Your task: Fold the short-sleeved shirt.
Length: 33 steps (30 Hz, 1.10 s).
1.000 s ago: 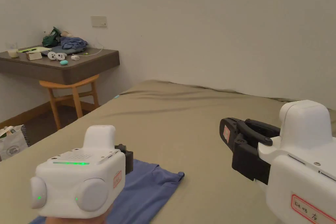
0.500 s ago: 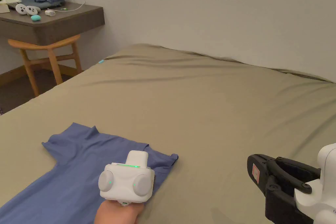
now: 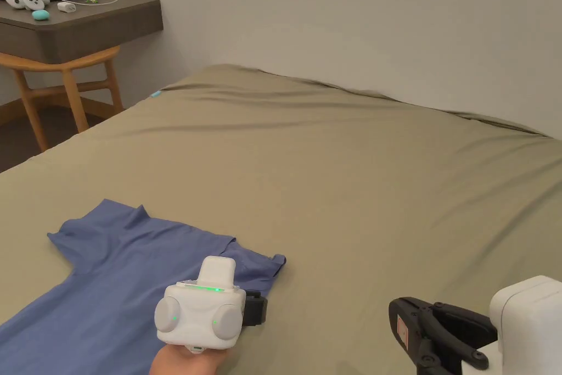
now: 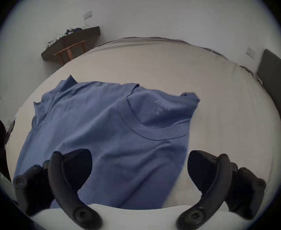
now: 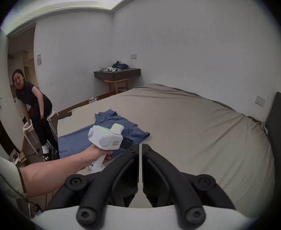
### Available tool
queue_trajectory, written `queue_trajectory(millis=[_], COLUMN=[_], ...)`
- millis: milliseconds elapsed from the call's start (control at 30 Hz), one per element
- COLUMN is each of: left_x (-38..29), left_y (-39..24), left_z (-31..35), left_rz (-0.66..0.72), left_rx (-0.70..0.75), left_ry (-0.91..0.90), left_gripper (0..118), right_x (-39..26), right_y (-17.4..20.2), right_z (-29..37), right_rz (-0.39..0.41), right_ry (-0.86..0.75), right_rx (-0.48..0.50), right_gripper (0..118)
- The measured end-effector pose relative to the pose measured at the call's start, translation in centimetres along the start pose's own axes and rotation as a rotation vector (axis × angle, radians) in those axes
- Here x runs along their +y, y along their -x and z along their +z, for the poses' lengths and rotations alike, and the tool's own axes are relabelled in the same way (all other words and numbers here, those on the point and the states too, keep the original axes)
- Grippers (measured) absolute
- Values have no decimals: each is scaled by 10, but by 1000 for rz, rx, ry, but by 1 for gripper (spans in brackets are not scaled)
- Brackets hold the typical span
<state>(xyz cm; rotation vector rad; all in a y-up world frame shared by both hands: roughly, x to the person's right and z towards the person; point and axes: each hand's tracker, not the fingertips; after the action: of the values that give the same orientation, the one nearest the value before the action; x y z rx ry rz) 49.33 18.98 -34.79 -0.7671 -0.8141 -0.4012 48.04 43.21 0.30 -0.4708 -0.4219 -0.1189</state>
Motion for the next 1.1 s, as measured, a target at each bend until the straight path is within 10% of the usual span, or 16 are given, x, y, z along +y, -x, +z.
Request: queue_trajectory(millis=[500,567,600,633,800,1100], left_x=[8,15,17,19,13,78], left_y=[0,8,15,23,75,66], left_z=[-32,-21,-13,-13,-10,84], left_rz=[-27,32,71,104,390,401], left_rx=[-9,20,57,126,-74,-238], left_ry=[159,111,49,43,83,-89], left_gripper=[118,88,27,4,4,4], right_x=[-8,-11,-12,-13,-15,-13], right_y=[-2,-4,-5,-7,-21,-64], right_z=[-1,4,7,10,22,64], right_rz=[-5,-13,-16,-18,-48,-230], right_ry=[25,27,26,25,2,-121], right_rx=[24,20,15,10,-29,-139], right_gripper=[6,6,6,6,6,6])
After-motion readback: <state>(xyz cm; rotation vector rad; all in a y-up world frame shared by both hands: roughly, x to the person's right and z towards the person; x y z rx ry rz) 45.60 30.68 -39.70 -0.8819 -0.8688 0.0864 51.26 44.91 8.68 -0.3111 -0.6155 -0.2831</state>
